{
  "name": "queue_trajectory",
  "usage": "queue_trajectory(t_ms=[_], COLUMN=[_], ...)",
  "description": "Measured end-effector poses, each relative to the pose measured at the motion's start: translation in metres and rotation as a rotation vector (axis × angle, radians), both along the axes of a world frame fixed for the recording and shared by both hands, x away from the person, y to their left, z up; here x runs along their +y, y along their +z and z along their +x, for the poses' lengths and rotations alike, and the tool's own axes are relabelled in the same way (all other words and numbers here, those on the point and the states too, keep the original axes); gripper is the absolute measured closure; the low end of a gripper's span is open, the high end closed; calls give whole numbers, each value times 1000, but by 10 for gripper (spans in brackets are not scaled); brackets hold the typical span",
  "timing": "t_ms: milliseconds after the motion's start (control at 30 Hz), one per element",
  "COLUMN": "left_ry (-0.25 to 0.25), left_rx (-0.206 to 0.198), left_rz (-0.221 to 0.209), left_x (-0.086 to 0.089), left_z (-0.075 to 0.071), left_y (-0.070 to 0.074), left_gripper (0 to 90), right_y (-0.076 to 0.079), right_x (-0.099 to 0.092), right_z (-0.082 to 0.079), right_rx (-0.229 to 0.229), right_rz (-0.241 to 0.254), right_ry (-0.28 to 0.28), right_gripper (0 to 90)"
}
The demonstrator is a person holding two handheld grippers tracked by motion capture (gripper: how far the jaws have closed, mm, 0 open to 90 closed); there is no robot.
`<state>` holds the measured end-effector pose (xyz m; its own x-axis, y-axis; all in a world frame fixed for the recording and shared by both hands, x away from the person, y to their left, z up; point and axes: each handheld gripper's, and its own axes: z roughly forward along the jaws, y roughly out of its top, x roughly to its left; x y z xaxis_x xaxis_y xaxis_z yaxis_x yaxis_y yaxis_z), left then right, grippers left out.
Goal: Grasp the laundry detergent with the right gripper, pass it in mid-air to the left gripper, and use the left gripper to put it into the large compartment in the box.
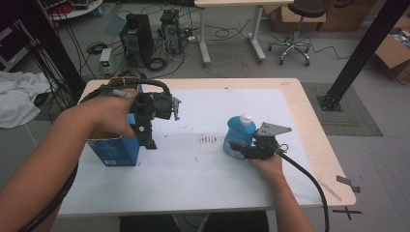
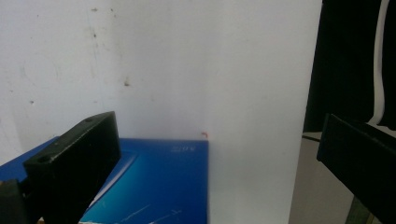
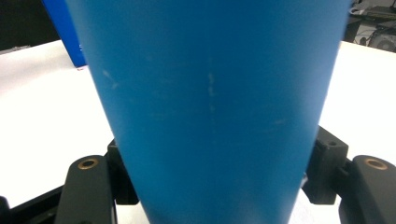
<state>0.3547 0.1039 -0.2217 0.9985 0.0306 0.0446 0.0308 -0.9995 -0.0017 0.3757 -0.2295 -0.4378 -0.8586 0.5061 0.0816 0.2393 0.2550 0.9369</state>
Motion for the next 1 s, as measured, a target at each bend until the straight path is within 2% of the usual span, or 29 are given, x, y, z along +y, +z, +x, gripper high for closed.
queue_trajectory(t_ms=[500, 767, 1000], left_ry=[-2, -5, -9], left_rx=[2, 2, 0], left_rz=[1, 2, -1], left_x=[-1, -3, -4], left_z=[1, 2, 1], left_y=[-2, -3, -3], left_gripper=[1, 1, 1], right_y=[-1, -1, 3], right_x=[-1, 1, 0], right_z=[-2, -6, -7], right_rx=[-11, -47, -29], right_rz=[9, -12, -23], right_ry=[5, -16, 8], right_gripper=[402, 437, 448])
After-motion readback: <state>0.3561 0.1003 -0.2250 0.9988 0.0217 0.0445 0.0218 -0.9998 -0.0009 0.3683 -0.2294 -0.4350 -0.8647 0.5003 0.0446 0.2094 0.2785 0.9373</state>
